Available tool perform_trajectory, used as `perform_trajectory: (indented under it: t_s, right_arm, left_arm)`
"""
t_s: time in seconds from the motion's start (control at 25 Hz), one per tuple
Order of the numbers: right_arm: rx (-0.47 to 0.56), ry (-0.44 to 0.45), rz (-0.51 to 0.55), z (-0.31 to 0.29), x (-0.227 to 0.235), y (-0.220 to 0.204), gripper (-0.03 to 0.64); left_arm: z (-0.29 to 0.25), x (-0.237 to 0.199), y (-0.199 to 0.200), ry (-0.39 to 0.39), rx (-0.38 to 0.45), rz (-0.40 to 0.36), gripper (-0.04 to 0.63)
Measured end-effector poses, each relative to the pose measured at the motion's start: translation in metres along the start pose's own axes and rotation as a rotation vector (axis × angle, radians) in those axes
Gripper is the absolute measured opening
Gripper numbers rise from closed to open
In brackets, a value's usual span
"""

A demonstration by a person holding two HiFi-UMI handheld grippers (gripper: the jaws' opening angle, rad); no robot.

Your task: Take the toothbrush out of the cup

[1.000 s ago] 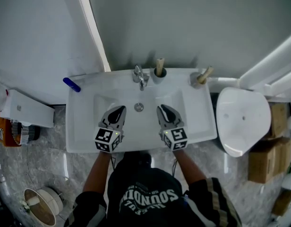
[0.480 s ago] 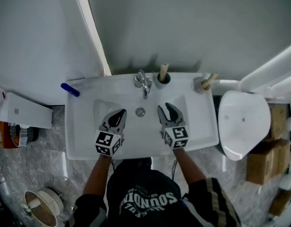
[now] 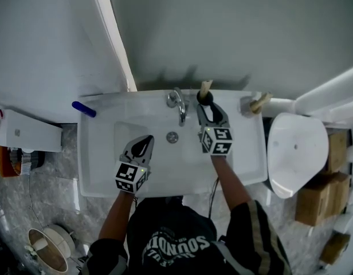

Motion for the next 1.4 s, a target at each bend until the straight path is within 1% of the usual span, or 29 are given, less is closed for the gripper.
perform_trajectory:
  t_s: [0.2,0.36,0.52,0.68,0.84,0.88,0.92,1.04,1.4]
  right_arm:
    - [-0.073,-0.024,0.040,-0.046,0.019,0.001,0.188]
    - [-0.121,-0.062,0.031,-0.073,0.037,0.001,0.227]
    - [-0.174,-0.059,0.016,-0.087,0.046,-0.008,0.236]
    - [-0.153,-0.061,-0.010,-0.090,0.051,-0.007,0.236]
    - [-0.177,-0.033,-0.005,-0.094,0.052,-0.002,0.235]
    - [-0.181,-0.024,-0.002,-0.094,0.052,-0.002,0.229]
    - [-0.180,-0.020,0.005,-0.093,0.052,-0.001,0.182]
    - [-0.155,-0.020,0.036,-0.088,0.050,0.006,0.157]
    - [-0.052,-0.009,0.058,-0.059,0.048,0.048,0.155]
  left_arm:
    - [0.001,-0.011,-0.002,0.013,-0.005,0.013,-0.002]
    - [0.003,-0.017,-0.003,0.030,-0.011,0.022,-0.002]
    - [0.005,-0.022,-0.004,0.041,-0.006,0.033,-0.002]
    - [0.009,-0.023,-0.005,0.045,-0.013,0.033,-0.002]
    - [0.011,-0.022,-0.006,0.046,-0.011,0.033,-0.002]
    - [0.011,-0.021,-0.006,0.045,-0.011,0.034,-0.002]
    - [0.012,-0.020,-0.006,0.044,-0.011,0.035,-0.002]
    - [0.011,-0.020,-0.006,0.039,-0.010,0.031,-0.002]
    - [0.016,-0.008,-0.001,0.028,0.009,0.014,-0.002]
Point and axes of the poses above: the fingertips, and each gripper's own axes: z backward along the fingers, x to its right, y out of its top, the point moved 6 cm from there along z, backward along the fingers, and after that the axes turned 9 degrees about z, right-handed, at the moved point
